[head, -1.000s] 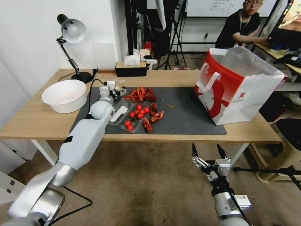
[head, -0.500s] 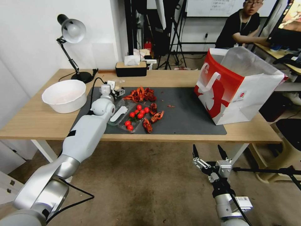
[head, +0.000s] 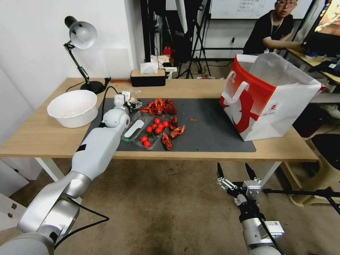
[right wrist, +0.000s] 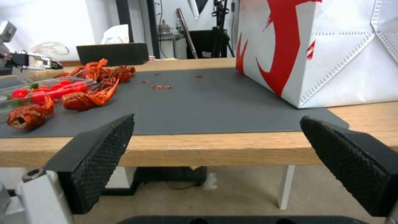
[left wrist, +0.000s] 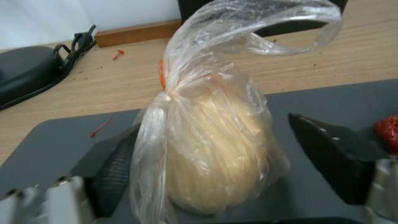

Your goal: Pick up the trash from the table and place it into the takeout bag.

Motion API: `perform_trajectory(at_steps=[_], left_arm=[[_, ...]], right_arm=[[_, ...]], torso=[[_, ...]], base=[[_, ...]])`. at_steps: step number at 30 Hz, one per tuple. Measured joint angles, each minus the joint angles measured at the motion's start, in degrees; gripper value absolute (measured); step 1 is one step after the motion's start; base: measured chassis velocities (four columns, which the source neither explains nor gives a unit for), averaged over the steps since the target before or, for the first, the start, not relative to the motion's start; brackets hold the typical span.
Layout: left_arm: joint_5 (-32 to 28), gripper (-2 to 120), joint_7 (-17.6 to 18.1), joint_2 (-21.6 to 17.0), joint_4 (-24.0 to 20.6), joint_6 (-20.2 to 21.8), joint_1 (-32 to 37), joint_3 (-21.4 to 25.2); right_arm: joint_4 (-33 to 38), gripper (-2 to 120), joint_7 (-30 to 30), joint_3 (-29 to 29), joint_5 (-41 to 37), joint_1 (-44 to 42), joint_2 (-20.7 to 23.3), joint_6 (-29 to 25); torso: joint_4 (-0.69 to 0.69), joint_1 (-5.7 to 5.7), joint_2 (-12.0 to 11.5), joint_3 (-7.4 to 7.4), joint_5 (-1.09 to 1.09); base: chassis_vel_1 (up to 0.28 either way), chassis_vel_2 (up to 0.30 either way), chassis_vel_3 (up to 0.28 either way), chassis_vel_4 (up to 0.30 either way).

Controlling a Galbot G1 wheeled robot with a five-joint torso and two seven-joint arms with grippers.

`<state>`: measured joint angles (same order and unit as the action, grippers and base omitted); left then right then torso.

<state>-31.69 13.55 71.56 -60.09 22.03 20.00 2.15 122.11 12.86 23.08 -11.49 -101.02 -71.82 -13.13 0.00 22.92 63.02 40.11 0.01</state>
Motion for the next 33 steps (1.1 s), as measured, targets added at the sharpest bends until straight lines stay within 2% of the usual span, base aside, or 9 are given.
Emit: perform_trajectory(at_steps=[2,8,14,17,19,21,26,29,33], left_arm=[[0.06,82,0.0,-0.02,0.15,0.13,0.0,0.0],[-0.11,55,0.04,-0.46,0.9,0.17,0.02,-0.11],[-1.46,38,-1.13,-1.64,-1.16,-1.11,0.7,-0.23],[-3.18,21,-3.03,-3.21,-5.46,-3.44,0.87,-0.77],[-3.85,19,-3.5,-3.5,-6.76,-4.09,0.78,-1.14],[-5.56,9,-5.15,-4.13,-11.13,-5.85,0.05,-2.46],[-7.96,5,-6.68,-4.24,-15.82,-5.72,-1.55,-4.61],[-12.63,5,-7.13,-3.67,-19.1,-5.72,-4.28,-8.64],[-15.09,5,-7.14,-3.02,-20.2,-5.63,-6.57,-10.86]], right_arm=[[-0.04,100,0.0,0.0,0.01,-0.01,-0.03,0.0],[-0.42,100,0.0,-0.21,0.02,0.32,-0.02,0.0],[-0.55,100,-0.01,-0.41,0.03,0.69,-0.03,0.0],[-0.61,100,-0.02,-0.47,0.03,0.78,-0.02,0.02],[-0.61,100,-0.03,-0.48,0.03,0.77,-0.02,0.03],[-0.6,100,-0.05,-0.5,0.06,0.76,-0.01,0.05],[-0.34,100,-0.05,-0.52,0.11,0.71,0.01,0.14],[-0.07,100,-0.05,-0.41,0.17,0.5,0.01,0.16],[0.05,100,-0.05,-0.28,0.2,0.36,-0.04,0.17]], torso=[[0.0,0.0,0.0,0.0,-0.01],[-0.01,0.0,0.0,0.0,-0.01],[0.01,0.0,0.0,0.0,-0.03],[0.0,0.0,0.0,0.0,-0.01],[0.02,0.0,0.0,0.0,-0.01],[0.0,0.0,0.0,0.0,0.0],[0.0,0.0,0.0,0.0,0.0],[0.0,0.0,0.01,0.0,-0.01],[-0.01,0.0,0.01,0.0,0.01]], base=[[0.0,0.0,0.0,0.0],[0.0,0.0,0.0,0.0],[0.0,0.0,0.0,0.0],[0.0,0.0,0.0,0.0],[0.0,0.0,0.0,0.0],[0.0,0.0,0.0,0.0],[0.0,0.0,0.0,0.0],[0.0,0.0,0.0,0.0],[0.0,0.0,0.0,0.0]])
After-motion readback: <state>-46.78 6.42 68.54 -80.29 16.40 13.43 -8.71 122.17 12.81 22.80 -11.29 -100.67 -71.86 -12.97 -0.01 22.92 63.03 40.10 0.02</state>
